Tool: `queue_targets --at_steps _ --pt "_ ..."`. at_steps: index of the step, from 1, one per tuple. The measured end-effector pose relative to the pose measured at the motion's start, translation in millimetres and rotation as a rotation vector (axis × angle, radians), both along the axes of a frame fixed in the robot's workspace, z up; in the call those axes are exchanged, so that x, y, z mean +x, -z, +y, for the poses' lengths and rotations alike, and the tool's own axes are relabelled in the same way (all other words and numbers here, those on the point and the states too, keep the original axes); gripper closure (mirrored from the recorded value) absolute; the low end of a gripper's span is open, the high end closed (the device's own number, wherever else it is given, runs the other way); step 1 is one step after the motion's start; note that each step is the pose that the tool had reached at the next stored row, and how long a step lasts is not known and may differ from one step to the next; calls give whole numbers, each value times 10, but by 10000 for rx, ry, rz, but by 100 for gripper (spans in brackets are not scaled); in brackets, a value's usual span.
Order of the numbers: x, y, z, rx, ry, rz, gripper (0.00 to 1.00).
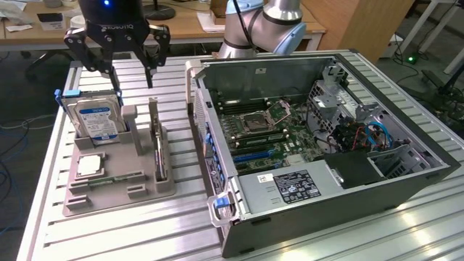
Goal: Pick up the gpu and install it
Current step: 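Pick up the gpu and move the gpu toward the slot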
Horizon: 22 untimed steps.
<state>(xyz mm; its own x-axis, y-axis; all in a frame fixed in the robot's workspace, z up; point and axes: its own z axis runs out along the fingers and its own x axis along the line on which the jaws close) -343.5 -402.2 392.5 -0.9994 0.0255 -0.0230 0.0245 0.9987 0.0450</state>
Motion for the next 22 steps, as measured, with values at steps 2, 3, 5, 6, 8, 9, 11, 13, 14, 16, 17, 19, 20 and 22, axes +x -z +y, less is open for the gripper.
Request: queue_targets --at_steps 2,3,5,6,8,9,11,13,14,16,17,19,20,22 --pt "1 6 -7 1 -131 -1 41" --pt "1 9 -13 0 -179 -2 41" --pt "0 20 -42 0 -220 0 41" --pt "1 35 -57 0 -223 -1 41" --pt "2 71 -73 0 -222 -1 41" --pt "4 89 -76 1 -222 -1 41" --pt "20 114 -79 -2 -222 2 41" --pt "52 139 -80 0 -222 0 41" --pt "71 151 -79 -1 -222 0 41" --pt "112 176 -80 0 -222 -1 41" --pt "131 188 -80 0 -222 -1 41" --pt "168 215 -80 -2 -223 1 41" --pt "183 229 -80 -1 -223 -1 41" --pt "207 259 -80 1 -222 -2 41"
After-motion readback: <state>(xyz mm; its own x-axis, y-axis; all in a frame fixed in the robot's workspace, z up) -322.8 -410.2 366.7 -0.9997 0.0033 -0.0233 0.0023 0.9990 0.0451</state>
